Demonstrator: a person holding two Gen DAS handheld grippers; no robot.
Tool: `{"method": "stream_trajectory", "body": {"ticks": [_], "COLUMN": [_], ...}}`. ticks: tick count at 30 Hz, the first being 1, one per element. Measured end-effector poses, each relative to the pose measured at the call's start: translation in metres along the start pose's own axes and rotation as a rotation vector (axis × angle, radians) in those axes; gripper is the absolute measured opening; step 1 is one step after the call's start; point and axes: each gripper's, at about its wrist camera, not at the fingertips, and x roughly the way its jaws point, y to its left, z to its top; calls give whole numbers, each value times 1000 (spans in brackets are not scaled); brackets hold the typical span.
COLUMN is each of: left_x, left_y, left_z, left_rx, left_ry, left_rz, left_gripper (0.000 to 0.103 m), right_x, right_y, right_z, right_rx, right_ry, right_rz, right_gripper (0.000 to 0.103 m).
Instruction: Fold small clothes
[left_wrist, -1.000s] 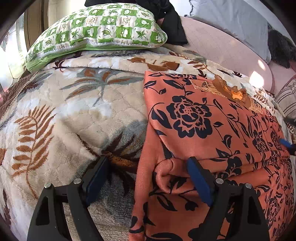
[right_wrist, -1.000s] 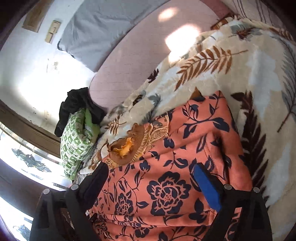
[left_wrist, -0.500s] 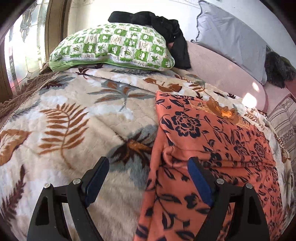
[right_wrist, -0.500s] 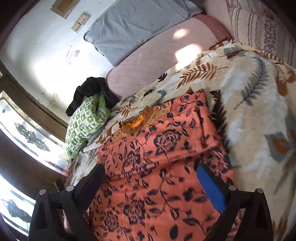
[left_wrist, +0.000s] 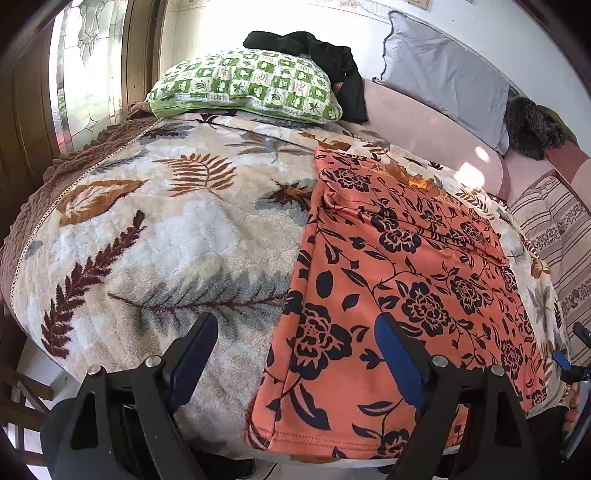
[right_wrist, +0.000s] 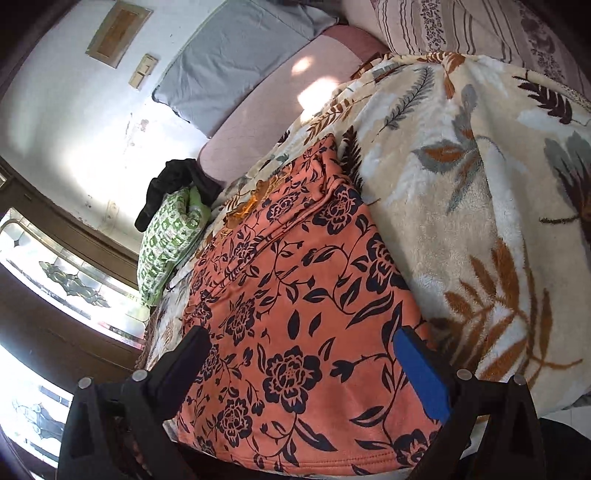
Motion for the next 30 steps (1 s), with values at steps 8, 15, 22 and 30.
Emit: {"method": "stream_trajectory", "body": {"ticks": [8, 15, 22, 30], "left_x": [-9, 1, 5, 1], "left_y": [8, 8, 13, 19], "left_z": [-9, -16, -21, -25], "left_rx": [-9, -16, -35, -51], "left_ry": [-7, 24, 42, 53], "left_rz": [-12, -34, -52, -63], "left_gripper": [87, 87, 87, 87], "right_x": [0, 4, 12, 14], "right_y": [-5, -15, -11, -9], "right_z": [-10, -8, -10, -12], "right_rx": [-20, 13, -9, -20], "right_ry": [-3, -2, 20, 28], "right_rz": [12, 12, 7, 10], "right_gripper": [101, 101, 101, 101]}}
